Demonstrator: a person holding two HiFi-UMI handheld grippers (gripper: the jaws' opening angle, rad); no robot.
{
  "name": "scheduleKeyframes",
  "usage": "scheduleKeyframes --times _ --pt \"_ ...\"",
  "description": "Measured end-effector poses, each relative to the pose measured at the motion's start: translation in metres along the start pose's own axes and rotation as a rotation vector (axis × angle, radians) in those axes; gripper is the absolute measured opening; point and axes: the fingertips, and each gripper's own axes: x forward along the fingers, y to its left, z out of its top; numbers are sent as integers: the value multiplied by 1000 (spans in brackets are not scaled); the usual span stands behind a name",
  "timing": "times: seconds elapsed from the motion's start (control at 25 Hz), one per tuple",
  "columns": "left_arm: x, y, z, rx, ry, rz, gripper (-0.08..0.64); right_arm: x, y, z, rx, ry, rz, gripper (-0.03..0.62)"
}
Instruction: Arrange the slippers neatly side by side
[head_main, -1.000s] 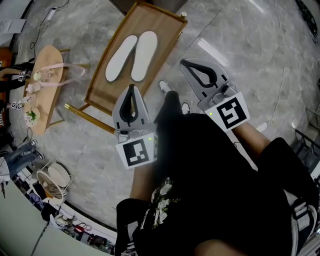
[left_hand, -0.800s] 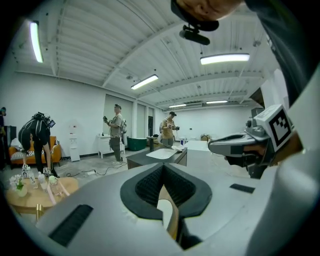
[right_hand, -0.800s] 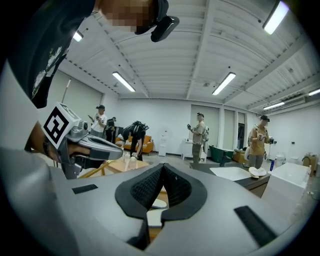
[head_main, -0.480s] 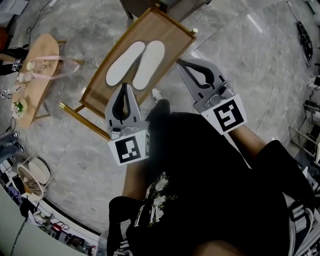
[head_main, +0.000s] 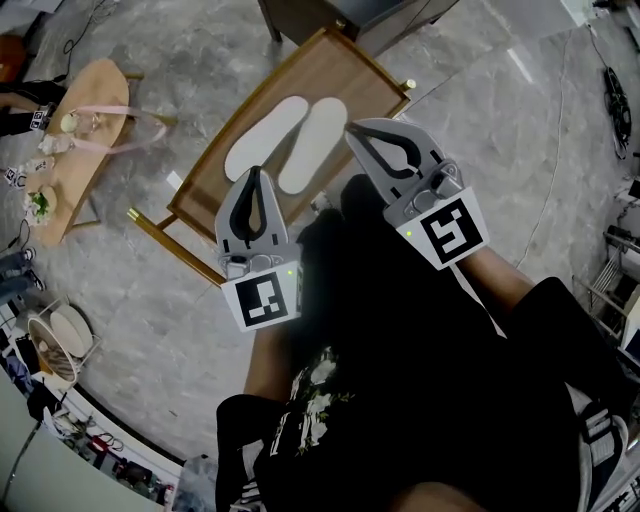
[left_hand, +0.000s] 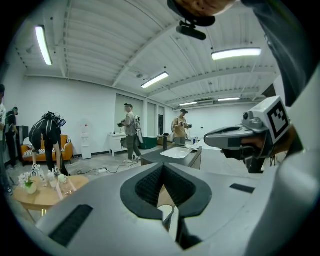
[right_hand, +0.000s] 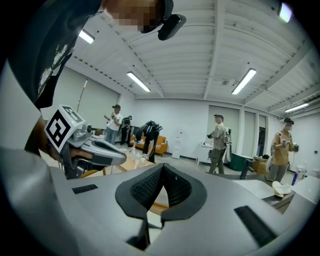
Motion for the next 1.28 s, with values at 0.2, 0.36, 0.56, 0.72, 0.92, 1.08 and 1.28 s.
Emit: scheduleKeyframes --times 0.2,0.36,0.56,0.72,0.92,1.08,1.28 --pt "6 13 1 -10 26 115 -1 30 -6 -2 -13 -4 129 -2" --pt "15 26 4 -37 40 227 -2 57 -6 -3 -25 -12 253 -2" --pt "24 33 9 -69 54 368 -1 80 -11 -8 -30 -7 404 -2" --pt "19 32 2 -104 88 467 0 89 -7 -13 -44 -7 525 -2" --pt "18 39 -6 -136 103 537 -1 101 5 -22 -60 -2 612 -2" --pt "17 38 -20 -153 139 557 -1 105 10 -33 -44 11 633 -2" --pt "19 40 -40 -198 176 559 -1 103 22 -44 -96 -3 691 -2"
